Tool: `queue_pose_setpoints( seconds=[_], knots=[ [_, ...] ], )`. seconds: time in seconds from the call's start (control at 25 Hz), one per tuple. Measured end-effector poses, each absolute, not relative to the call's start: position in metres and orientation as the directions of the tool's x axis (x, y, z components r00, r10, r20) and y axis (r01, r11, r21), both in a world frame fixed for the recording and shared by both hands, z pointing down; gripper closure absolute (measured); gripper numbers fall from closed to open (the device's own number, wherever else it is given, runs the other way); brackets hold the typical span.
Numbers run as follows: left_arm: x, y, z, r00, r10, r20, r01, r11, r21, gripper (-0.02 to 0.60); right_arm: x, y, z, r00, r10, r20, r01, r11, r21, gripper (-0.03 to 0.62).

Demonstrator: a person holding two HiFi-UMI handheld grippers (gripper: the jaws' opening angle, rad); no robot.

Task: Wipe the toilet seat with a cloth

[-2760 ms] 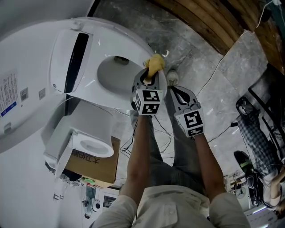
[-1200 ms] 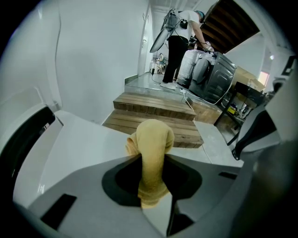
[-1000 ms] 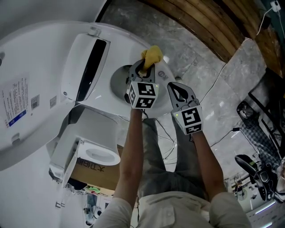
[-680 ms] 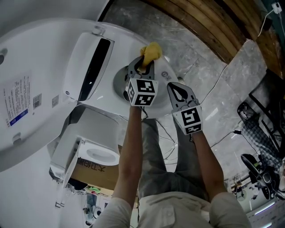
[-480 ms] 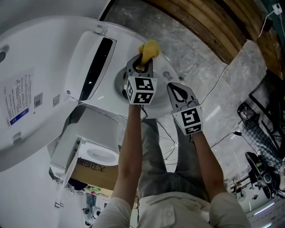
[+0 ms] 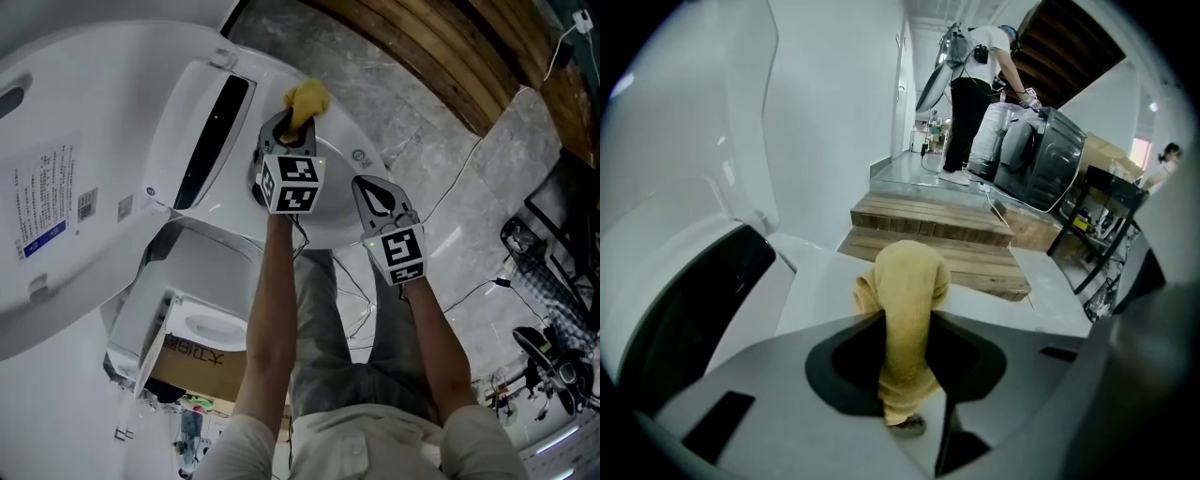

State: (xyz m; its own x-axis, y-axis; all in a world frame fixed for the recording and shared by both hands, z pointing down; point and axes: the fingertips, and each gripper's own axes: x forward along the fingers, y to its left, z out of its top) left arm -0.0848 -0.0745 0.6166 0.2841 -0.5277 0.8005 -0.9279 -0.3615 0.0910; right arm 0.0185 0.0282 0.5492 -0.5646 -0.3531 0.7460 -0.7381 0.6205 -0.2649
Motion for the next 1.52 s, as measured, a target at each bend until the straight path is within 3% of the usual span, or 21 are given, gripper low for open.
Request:
queue_pose_setpoints(
  seconds=[1.52],
  knots=[
    [-0.169, -0.002, 0.624, 0.179, -0.494, 0.851, -0.962, -0.268, 0.047, 0.462, -0.039, 0.088, 0.543, -0.594, -0.336, 0.731, -0.699, 0.666, -0.262, 0.586]
  ],
)
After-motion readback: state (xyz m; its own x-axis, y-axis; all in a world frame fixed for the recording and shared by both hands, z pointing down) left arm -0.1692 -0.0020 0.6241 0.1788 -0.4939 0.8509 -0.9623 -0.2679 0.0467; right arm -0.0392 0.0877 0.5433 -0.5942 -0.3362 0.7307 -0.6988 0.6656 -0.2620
